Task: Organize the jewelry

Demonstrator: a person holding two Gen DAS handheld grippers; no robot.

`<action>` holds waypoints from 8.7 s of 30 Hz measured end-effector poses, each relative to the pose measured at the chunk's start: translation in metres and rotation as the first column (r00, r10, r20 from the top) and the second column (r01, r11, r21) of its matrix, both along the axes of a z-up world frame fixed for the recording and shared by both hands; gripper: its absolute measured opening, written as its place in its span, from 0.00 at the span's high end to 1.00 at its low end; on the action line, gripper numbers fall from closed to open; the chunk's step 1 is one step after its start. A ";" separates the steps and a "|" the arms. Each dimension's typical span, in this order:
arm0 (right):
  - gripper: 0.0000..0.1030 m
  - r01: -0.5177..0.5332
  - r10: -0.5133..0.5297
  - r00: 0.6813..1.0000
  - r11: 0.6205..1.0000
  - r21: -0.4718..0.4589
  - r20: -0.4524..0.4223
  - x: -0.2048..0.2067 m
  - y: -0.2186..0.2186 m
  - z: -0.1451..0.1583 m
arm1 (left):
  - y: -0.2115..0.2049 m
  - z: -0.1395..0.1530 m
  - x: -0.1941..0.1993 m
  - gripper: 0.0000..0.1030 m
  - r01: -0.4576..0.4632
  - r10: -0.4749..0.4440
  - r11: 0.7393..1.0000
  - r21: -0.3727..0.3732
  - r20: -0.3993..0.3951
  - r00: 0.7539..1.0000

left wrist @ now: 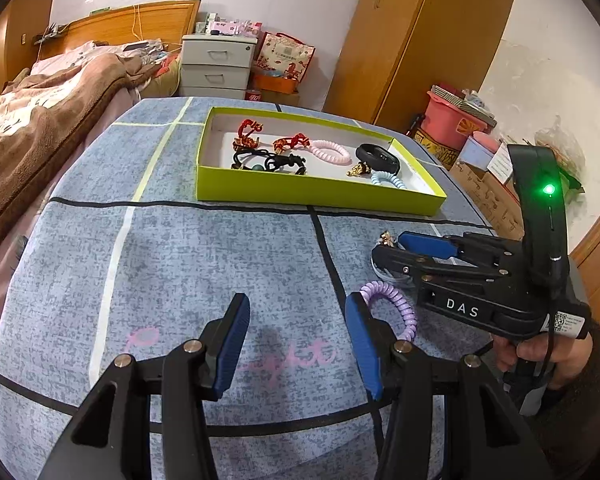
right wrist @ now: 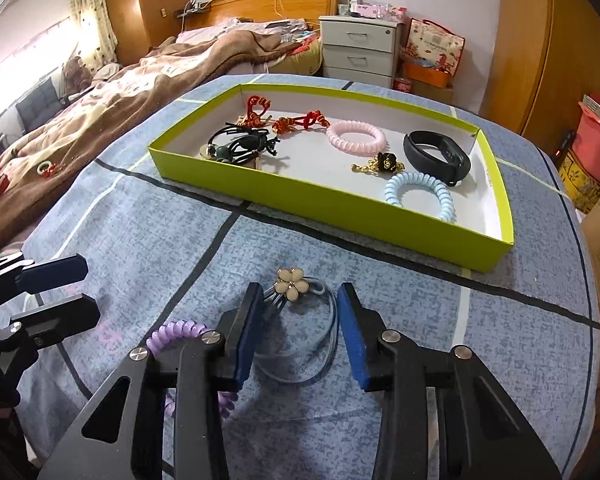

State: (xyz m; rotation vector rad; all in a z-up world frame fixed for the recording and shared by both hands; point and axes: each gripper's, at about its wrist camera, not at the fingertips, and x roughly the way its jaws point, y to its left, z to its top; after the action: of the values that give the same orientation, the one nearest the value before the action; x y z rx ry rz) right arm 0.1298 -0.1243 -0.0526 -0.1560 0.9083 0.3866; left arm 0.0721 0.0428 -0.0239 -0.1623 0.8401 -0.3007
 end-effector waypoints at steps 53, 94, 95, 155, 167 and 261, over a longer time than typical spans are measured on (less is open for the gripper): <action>0.97 0.054 -0.066 0.995 0.988 0.143 0.080 -0.033 -0.048 0.031 | -0.064 -0.014 0.006 0.74 0.101 -0.097 0.974 0.201 -0.028 0.995; 0.97 0.079 -0.097 0.990 0.983 0.166 0.101 -0.038 -0.053 0.041 | -0.019 0.027 0.014 0.90 0.022 -0.024 0.999 0.036 0.072 0.997; 0.97 0.079 -0.097 0.990 0.983 0.166 0.103 -0.038 -0.053 0.041 | -0.017 0.027 0.015 0.90 0.021 -0.023 0.999 0.031 0.074 0.997; 0.97 0.069 -0.092 0.989 0.979 0.191 0.114 0.043 -0.034 0.071 | -0.003 0.046 0.109 0.91 -0.024 0.020 0.995 0.101 0.037 0.999; 0.97 0.077 -0.083 0.996 0.987 0.142 0.039 0.093 -0.012 0.037 | 0.003 0.019 0.155 0.90 -0.050 0.052 0.993 0.106 -0.020 0.998; 0.51 0.243 -0.276 0.930 0.957 0.156 0.244 -0.061 -0.016 0.050 | -0.027 0.032 -0.003 0.47 -0.266 0.235 0.952 0.149 0.199 0.952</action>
State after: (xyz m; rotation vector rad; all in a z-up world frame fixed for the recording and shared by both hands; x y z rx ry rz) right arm 0.0692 -0.1401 -0.0022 0.0284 0.6284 0.1677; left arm 0.0689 0.0153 0.0080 -0.0754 0.6547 0.0001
